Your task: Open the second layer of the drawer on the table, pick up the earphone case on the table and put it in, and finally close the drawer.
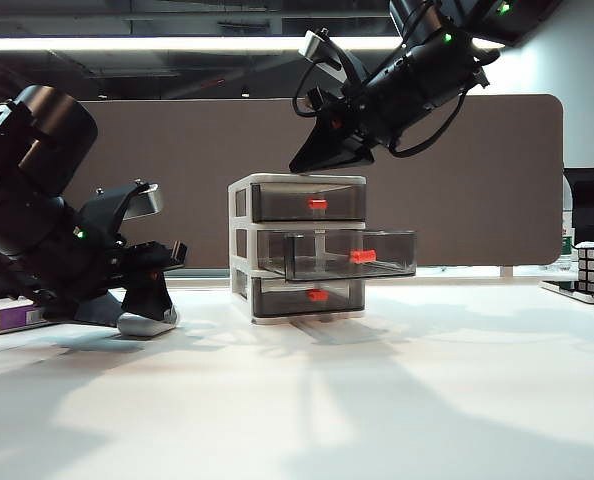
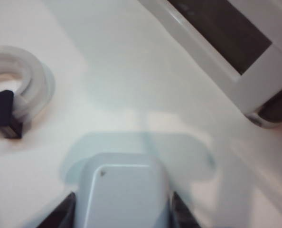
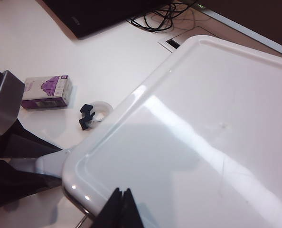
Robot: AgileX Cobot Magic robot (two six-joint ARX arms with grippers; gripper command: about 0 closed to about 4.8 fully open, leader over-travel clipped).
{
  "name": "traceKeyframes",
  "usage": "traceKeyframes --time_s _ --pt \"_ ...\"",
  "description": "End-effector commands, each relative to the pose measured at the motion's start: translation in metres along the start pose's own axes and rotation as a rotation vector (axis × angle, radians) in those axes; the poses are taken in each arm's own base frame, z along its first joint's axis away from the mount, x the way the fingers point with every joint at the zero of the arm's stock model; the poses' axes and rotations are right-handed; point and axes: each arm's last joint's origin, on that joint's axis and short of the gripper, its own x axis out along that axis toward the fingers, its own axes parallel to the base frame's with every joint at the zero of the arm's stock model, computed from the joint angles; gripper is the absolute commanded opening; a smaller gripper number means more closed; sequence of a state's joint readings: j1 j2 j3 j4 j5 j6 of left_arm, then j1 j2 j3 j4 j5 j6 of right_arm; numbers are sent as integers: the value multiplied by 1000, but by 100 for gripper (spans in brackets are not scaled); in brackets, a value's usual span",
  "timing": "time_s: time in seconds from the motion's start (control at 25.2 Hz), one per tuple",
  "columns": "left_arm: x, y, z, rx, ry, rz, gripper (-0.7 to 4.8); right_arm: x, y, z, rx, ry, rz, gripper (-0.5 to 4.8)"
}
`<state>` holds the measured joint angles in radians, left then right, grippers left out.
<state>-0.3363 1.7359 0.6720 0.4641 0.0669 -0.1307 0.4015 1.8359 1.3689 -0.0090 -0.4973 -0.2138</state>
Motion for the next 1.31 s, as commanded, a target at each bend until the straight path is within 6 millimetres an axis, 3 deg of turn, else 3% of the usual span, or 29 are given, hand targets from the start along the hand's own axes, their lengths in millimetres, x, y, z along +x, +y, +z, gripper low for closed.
traceKeyframes --time_s 0.04,0.28,0.44,0.63,0.79,0.91,1.07,1.31 --pt "0 0 0 3 -3 -6 204 -2 0 5 -8 -20 -6 -3" --pt "-11 -3 12 33 -56 -30 204 -2 0 5 -7 -19 -6 -4" --pt "-32 -7 28 50 -97 -36 204 -2 0 5 -8 -21 -7 -4" --pt "-63 -39 41 174 -149 -87 204 -2 0 5 -7 -21 -6 -3" --pt "-68 -52 40 196 -156 -58 208 -2 0 5 -3 -18 -5 -4" --pt "-66 -51 37 206 -122 -50 256 -2 1 4 23 -14 -3 -4" --pt "-60 -49 34 274 -107 -63 479 -2 1 4 23 -15 0 -4" --pt "-42 -46 18 463 -16 -80 479 -2 1 3 30 -1 2 -3"
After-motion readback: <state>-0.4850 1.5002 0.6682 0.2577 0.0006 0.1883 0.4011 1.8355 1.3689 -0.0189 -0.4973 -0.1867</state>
